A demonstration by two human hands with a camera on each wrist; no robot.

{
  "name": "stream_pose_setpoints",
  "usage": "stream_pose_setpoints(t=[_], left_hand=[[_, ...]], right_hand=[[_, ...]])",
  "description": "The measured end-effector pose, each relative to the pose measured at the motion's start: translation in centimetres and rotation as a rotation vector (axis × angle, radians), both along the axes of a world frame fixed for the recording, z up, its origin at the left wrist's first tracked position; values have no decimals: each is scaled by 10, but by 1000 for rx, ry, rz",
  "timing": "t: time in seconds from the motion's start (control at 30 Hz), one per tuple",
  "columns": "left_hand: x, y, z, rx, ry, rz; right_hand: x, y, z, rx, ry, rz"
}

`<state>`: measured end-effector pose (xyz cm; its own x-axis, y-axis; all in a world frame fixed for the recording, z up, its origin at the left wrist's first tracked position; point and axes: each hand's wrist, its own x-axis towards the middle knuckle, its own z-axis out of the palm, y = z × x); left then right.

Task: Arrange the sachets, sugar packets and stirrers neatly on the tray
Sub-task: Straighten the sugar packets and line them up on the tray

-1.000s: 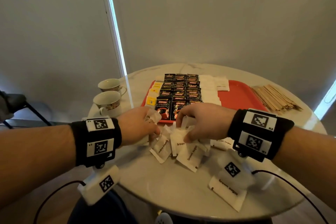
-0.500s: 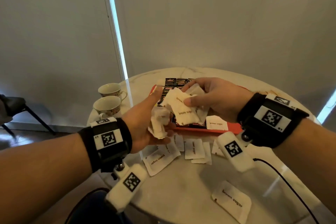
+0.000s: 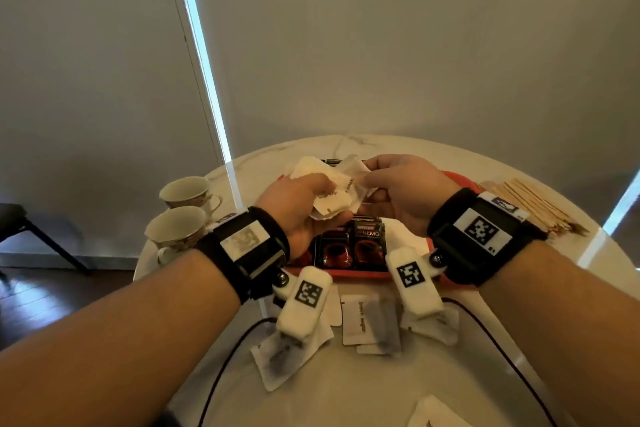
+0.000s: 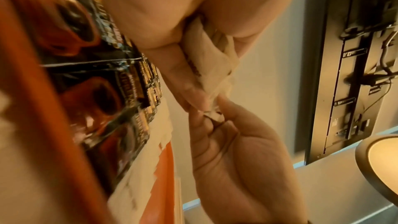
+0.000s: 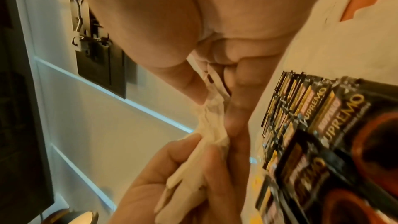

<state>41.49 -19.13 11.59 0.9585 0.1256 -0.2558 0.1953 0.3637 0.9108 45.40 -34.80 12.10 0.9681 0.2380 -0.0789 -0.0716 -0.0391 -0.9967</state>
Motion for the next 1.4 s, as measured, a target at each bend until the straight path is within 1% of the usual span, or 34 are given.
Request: stream_pose_setpoints(t=[0.1,0.17,0.3,0.37,0.47,0.6,0.7,0.8,0.93,1.07,1.2,1.27,1.33,1.4], left_hand=[[28,-6,2,-4,-27,63],[45,-10,1,-46,-28,97],[74,-14,-7,-158,-24,149],[84,-14,-14,-207,-40,157],[91,-15,-24,-209,-107,85],[88,-16,-37,-104,-297,-72],[85,-14,-45,-54,-381,-139],[81,-12,-44,-17,-389,-119],[77,-8,-39,-30,-335,-101],[73,-3,-33,-25,-278,-152],[70,-1,-27,11,-261,-188],[71,-1,-28,-1,-245,-192],[72,0,-28,-25,-232,-167],[73,-1,-30,-34,-224,-139]], right_hand=[[21,-9,-1,51,-42,-114],[34,-16,-2,136,-65,-183],[50,-25,-9,359,-8,-203],[54,-24,-17,410,32,-184],[59,-18,-28,461,62,-156],[57,-15,-33,497,45,-137],[53,-12,-37,448,28,-112],[50,-10,-42,372,0,-125],[49,-13,-42,323,-13,-178],[47,-19,-37,302,-59,-221],[44,-24,-35,145,-119,-147],[45,-28,-35,87,-180,-161],[45,-33,-34,25,-240,-179],[45,-38,-31,-68,-246,-131]])
